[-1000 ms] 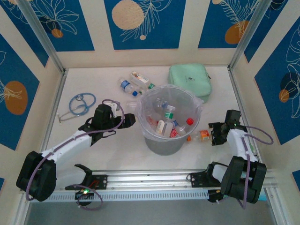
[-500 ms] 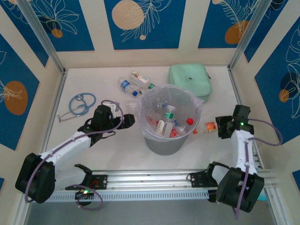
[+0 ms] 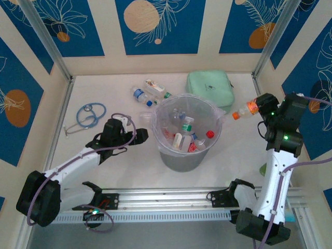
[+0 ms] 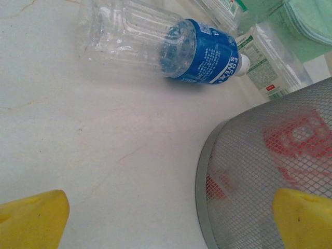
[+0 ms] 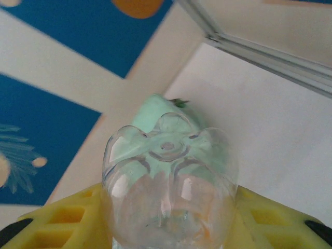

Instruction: Put the plastic bottles in the bin

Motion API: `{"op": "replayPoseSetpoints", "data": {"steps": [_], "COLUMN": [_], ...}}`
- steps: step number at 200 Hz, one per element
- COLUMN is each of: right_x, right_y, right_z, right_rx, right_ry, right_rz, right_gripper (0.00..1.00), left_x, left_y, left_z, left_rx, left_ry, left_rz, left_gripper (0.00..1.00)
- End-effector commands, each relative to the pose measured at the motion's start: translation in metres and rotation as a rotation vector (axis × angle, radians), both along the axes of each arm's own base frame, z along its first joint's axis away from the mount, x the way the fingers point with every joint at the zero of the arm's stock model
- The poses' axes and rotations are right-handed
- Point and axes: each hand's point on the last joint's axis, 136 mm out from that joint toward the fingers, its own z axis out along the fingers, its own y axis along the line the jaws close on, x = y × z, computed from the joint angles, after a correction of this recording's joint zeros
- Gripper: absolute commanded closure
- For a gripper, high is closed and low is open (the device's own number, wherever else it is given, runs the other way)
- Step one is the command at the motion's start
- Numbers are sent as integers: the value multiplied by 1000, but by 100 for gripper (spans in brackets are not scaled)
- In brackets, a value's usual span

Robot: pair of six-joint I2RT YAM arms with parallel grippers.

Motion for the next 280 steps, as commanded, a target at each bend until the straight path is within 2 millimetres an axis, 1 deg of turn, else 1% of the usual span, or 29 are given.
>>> {"op": "replayPoseSetpoints", "data": {"steps": [1, 12, 23, 36, 51, 60, 76, 84, 98, 120, 139, 158, 178, 203, 232, 248, 265, 280], "right_x": [8, 11, 13, 13, 11, 9, 3, -1, -11, -22, -30, -34, -33, -32, -34, -32, -29, -27], "right_y": [42, 67, 92, 127, 162, 182, 214, 228, 252, 278, 296, 307, 314, 316, 320, 320, 320, 320], "right_z": [50, 64, 73, 82, 85, 83, 73, 64, 42, 2, -32, -60, -87, -119, -146, -160, -170, -174], "right_rx": [-70, -78, -112, -169, -208, -218, -223, -221, -234, -279, -286, -282, -220, -163, -75, -22, 22, 56], "right_ry": [-127, -147, -154, -177, -182, -176, -145, -114, -45, 74, 159, 216, 261, 342, 420, 483, 534, 557], "right_rz": [242, 357, 463, 602, 750, 841, 998, 1068, 1185, 1301, 1367, 1395, 1393, 1362, 1318, 1257, 1187, 1132], "right_gripper": [100, 100, 100, 100, 100, 100, 100, 100, 100, 100, 100, 100, 100, 100, 100, 100, 100, 100], "left_x": [1, 1, 0, 0, 1, 2, 3, 4, 5, 7, 11, 13, 14, 13, 12, 12, 13, 14], "left_y": [6, 7, 8, 10, 15, 17, 25, 31, 40, 49, 48, 44, 43, 44, 44, 43, 42, 41], "left_z": [3, 3, 2, 2, 2, 1, 0, -2, -5, -8, -8, -8, -11, -16, -19, -20, -22, -23], "left_rx": [-6, -5, -4, -6, -9, -11, -7, -3, 0, -14, -35, -59, -78, -82, -79, -77, -78, -81], "left_ry": [-16, -15, -12, -7, 6, 13, 28, 38, 58, 80, 81, 83, 92, 104, 96, 94, 97, 100], "left_rz": [28, 32, 40, 57, 91, 115, 173, 211, 279, 357, 370, 368, 378, 389, 376, 371, 365, 361], "left_gripper": [0, 0, 0, 0, 0, 1, 1, 2, 2, 3, 3, 2, 3, 2, 1, 1, 1, 1]}}
